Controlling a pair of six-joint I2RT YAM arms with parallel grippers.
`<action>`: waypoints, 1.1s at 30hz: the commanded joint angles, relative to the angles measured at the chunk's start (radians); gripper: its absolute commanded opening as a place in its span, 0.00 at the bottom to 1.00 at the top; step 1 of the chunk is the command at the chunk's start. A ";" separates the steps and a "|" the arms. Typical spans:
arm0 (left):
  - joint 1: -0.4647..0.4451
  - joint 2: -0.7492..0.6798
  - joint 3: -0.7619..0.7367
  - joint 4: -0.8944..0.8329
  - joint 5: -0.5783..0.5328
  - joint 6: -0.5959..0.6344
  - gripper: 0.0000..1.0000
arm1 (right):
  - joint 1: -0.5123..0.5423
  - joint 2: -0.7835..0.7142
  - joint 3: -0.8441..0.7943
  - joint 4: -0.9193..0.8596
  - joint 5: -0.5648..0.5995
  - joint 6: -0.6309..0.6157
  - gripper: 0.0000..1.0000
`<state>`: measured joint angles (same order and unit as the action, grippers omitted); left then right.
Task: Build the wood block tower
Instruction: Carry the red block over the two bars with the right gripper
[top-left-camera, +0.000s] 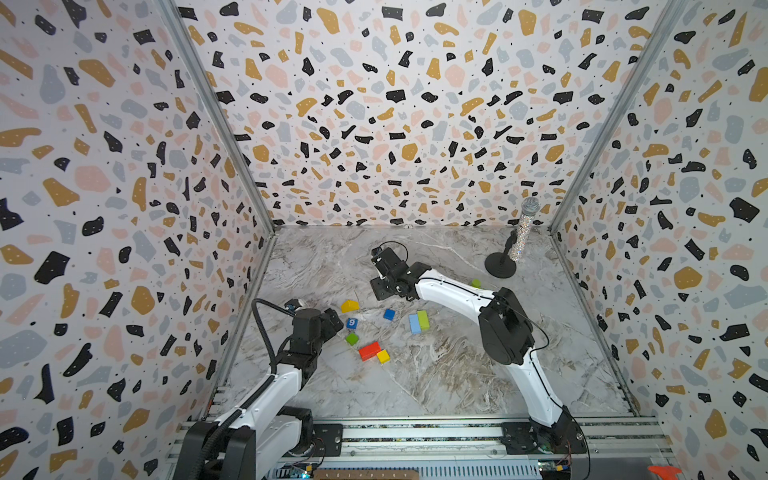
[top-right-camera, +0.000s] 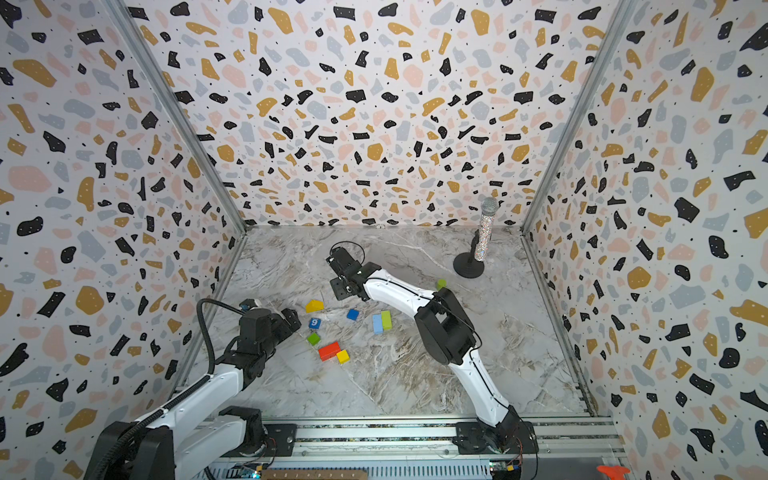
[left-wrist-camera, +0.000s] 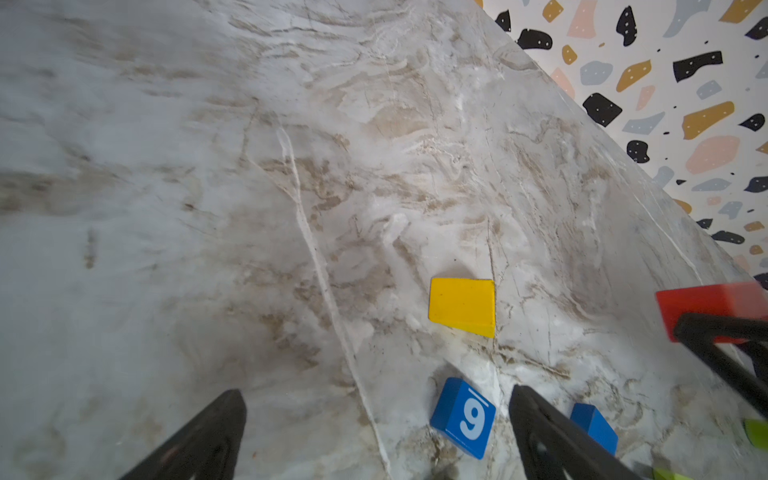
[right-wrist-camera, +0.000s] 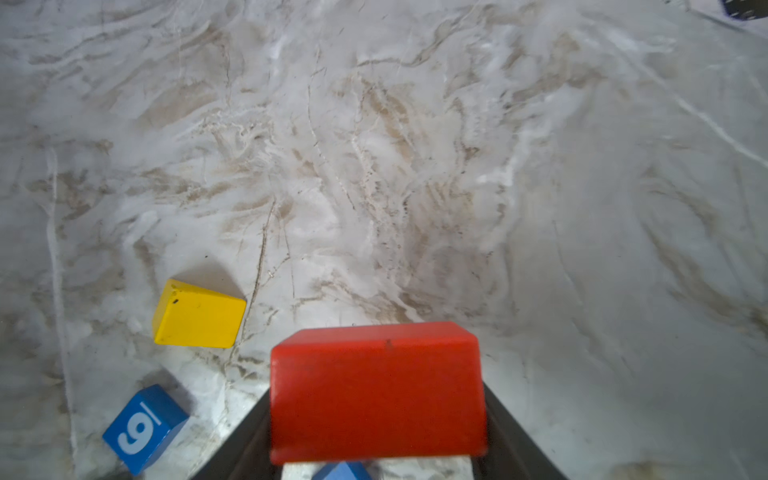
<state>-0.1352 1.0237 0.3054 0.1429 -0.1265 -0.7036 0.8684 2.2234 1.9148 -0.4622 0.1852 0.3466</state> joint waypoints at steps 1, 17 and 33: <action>-0.018 0.030 -0.002 0.065 0.065 0.040 1.00 | 0.003 -0.077 -0.042 -0.056 0.087 0.079 0.37; -0.220 0.121 0.122 0.006 -0.005 0.053 1.00 | -0.070 -0.315 -0.441 0.046 0.057 0.140 0.37; -0.290 0.095 0.161 -0.059 -0.078 0.041 1.00 | -0.073 -0.365 -0.576 0.054 0.014 0.195 0.38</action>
<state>-0.4213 1.1389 0.4416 0.0883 -0.1787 -0.6655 0.7879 1.9156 1.3403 -0.4107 0.2092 0.5167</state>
